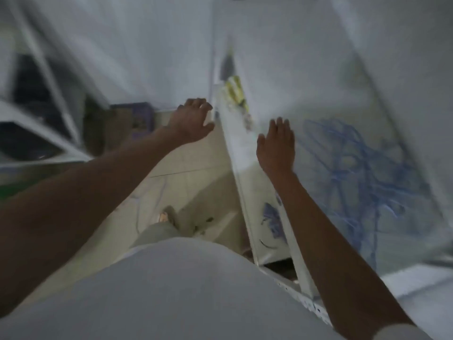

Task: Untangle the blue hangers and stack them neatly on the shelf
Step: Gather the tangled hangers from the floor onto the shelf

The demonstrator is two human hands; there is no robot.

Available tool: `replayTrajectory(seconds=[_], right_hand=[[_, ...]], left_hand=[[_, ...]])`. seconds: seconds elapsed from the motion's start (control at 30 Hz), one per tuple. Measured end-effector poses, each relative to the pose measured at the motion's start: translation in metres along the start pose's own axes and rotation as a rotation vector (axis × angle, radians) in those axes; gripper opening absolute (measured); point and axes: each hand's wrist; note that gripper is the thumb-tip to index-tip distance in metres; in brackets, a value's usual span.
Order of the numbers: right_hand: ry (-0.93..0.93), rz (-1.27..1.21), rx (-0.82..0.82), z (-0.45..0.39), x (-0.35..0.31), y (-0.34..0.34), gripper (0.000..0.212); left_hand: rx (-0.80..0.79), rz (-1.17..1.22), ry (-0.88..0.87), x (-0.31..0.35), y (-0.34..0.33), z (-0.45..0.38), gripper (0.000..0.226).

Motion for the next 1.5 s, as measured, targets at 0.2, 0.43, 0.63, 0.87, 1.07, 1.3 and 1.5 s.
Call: replayTrajectory(seconds=[0.2,0.43,0.63,0.87,1.07,1.3,1.5], right_hand=[[0.426,-0.021,-0.090,0.032,-0.163,-0.040,0.057],[0.631,0.074,-0.397,0.091,-0.292,-0.110,0.054],[0.618,0.135,-0.580,0.124,-0.351,-0.168,0.047],[0.426,0.085,-0.921,0.105,-0.397,-0.267,0.047],[0.223,0.003,-0.977,0.054,-0.411,-0.411,0.044],[-0.008,-0.075,-1.072,0.018,-0.405,-0.717,0.038],[-0.222,-0.022,-0.814,0.032,-0.386,-0.918,0.049]], left_hand=[[-0.017,-0.010,0.313,-0.128,0.006,0.135,0.067],[-0.160,-0.085,0.421,-0.231,-0.035,0.287,0.073],[-0.317,0.058,0.476,-0.288,-0.089,0.336,0.076],[-0.503,0.106,0.519,-0.362,-0.163,0.292,0.074],[-0.544,0.126,0.540,-0.452,-0.284,0.180,0.064],[-0.763,0.428,0.814,-0.578,-0.556,0.067,0.043],[-0.654,-0.111,0.629,-0.641,-0.736,0.090,0.051]])
Point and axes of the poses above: each hand's wrist, its own z-axis away from the middle knuckle, its own y-axis out of the back of the hand, x = y × z, and after that the axes turned 1 degree about z, right-handed
